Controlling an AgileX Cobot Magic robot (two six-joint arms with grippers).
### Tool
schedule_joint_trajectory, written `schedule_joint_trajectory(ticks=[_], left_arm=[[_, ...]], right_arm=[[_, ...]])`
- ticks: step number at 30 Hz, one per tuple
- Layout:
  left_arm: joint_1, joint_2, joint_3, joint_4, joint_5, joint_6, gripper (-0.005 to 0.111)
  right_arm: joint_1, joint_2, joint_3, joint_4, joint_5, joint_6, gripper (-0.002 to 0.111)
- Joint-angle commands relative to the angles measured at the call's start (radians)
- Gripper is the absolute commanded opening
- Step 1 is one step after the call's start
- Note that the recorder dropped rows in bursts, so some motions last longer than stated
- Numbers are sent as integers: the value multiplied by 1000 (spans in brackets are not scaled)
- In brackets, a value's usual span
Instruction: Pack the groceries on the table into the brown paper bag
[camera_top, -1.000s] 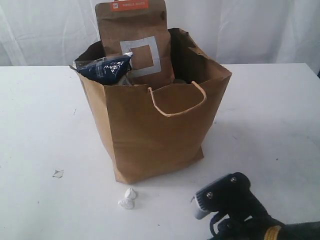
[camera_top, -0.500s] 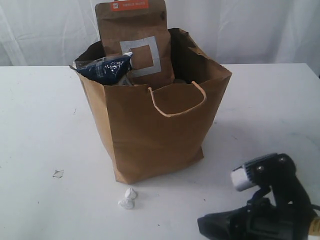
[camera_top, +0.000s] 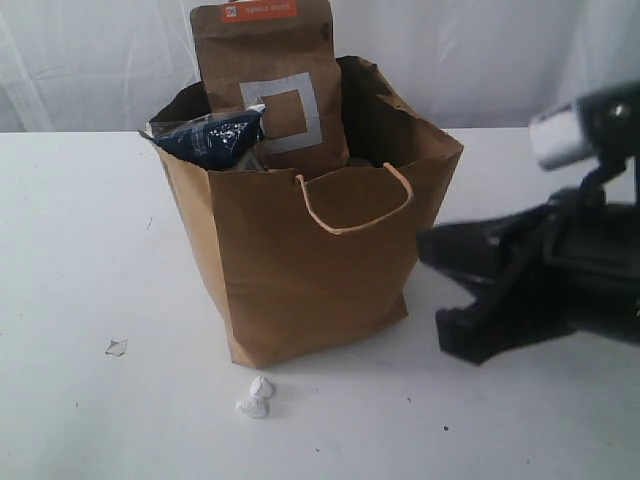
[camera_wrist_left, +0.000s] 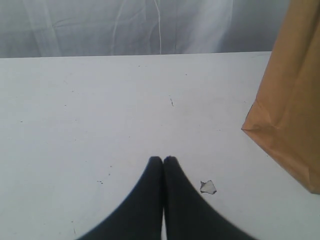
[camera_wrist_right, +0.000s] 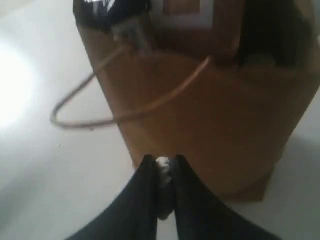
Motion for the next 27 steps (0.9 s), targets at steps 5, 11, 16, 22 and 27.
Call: schedule_joint_trajectory(ticks=[5, 11, 16, 22, 27], left_arm=[[2, -5, 4, 1, 2, 0, 0], [2, -5, 4, 1, 2, 0, 0], [2, -5, 4, 1, 2, 0, 0], [2, -5, 4, 1, 2, 0, 0], [2, -5, 4, 1, 2, 0, 0]], right_arm=[[-111, 69, -239, -182, 33, -13, 8], [-117, 305, -442, -196, 121, -13, 8], [-117, 480, -569, -196, 211, -13, 8], [-117, 617, -662, -196, 306, -21, 36], [-117, 625, -669, -207, 270, -16, 67]])
